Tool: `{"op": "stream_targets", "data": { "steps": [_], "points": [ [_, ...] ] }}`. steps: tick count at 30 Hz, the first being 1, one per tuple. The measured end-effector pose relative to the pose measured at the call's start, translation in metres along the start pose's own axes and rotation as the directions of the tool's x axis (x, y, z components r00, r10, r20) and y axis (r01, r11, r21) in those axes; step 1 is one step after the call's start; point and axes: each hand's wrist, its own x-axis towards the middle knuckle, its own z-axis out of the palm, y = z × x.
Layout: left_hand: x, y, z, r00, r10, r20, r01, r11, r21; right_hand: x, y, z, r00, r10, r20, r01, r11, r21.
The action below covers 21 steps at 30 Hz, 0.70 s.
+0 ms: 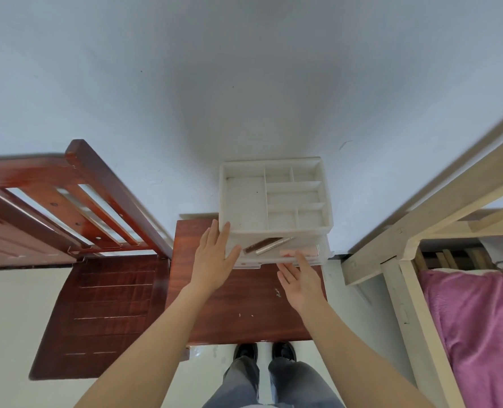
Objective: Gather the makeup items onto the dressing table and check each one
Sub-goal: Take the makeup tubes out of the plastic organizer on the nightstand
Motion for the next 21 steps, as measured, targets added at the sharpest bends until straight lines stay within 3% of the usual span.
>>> {"op": "stream_targets", "data": {
  "steps": [3, 6, 8, 12, 18, 21],
  "points": [
    [-0.009, -0.002, 0.000, 0.997, 0.051, -0.051, -0.052, 0.999, -0.010, -0.004, 0.007, -0.012, 1.000, 0.000, -0.008, 0.000, 1.000, -0.008],
    [-0.016, -0.006, 0.000, 0.985, 0.155, -0.070, -0.146, 0.983, 0.114, -0.010, 0.015, -0.025, 1.000, 0.007, -0.021, -0.008, 1.000, -0.018],
    [-0.016, -0.012, 0.003, 0.974, 0.224, -0.040, -0.214, 0.961, 0.175, -0.014, 0.020, -0.033, 0.999, 0.010, -0.039, -0.011, 1.000, -0.011],
    [-0.015, -0.018, 0.005, 0.973, 0.224, 0.058, -0.231, 0.944, 0.235, -0.022, 0.025, -0.040, 0.997, 0.002, -0.071, -0.002, 1.000, -0.001],
    [-0.016, -0.017, 0.003, 0.966, 0.254, 0.043, -0.258, 0.951, 0.172, -0.028, 0.031, -0.044, 0.996, 0.002, -0.092, -0.004, 1.000, -0.029],
    [-0.021, -0.017, 0.004, 0.957, 0.280, -0.082, -0.272, 0.958, 0.088, -0.028, 0.031, -0.044, 0.996, -0.010, -0.084, 0.009, 1.000, -0.020]
  ]
}}
